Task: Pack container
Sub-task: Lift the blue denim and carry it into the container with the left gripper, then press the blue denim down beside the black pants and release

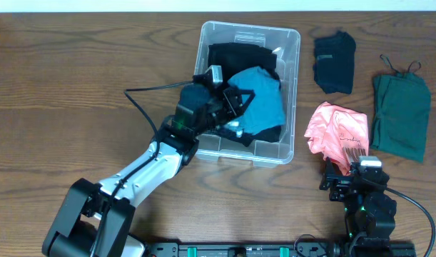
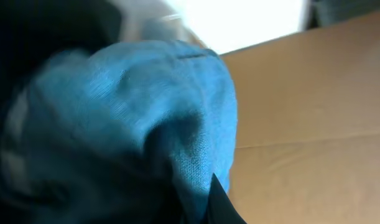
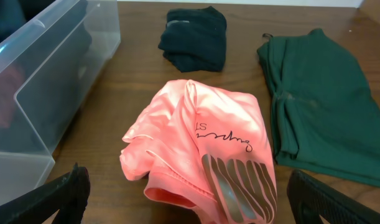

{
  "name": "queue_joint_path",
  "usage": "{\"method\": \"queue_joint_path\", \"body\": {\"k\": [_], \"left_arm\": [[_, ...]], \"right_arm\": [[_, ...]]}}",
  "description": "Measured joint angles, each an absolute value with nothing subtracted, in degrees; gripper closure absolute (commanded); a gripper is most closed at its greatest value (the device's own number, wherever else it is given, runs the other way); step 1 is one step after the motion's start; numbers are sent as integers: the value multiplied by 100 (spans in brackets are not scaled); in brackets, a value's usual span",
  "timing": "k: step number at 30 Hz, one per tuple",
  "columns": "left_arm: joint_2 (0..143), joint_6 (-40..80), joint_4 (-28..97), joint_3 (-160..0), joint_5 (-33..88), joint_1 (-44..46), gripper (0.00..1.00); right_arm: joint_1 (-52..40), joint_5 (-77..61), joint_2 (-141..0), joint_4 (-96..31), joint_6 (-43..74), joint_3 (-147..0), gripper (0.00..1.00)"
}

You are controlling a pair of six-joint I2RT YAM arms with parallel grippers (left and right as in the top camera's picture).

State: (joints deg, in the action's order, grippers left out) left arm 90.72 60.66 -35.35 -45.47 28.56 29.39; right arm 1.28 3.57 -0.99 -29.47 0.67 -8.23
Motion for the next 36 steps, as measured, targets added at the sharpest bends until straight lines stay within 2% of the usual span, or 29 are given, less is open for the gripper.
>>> {"method": "queue_joint_path", "body": {"k": [7,18,25,30,36], "left_arm": [[9072,6143,-3660,-4818,2919,3059,94],[9078,5992,-3151,-4925,2934,3269,94],[9135,5970,-2298,-4939,2845,3463,94],[9378,5970,-2121,-4941,2803,3444,94],[9424,5957,-1350,-4952,2626,3271,94]], "right_arm": [[128,357,-99,-2947,64,-823,1],[128,357,-99,-2947,64,-823,1],[128,357,-99,-2947,67,-823,1],[128,357,-99,-2947,64,-823,1],[128,357,-99,-2945,64,-823,1]]}}
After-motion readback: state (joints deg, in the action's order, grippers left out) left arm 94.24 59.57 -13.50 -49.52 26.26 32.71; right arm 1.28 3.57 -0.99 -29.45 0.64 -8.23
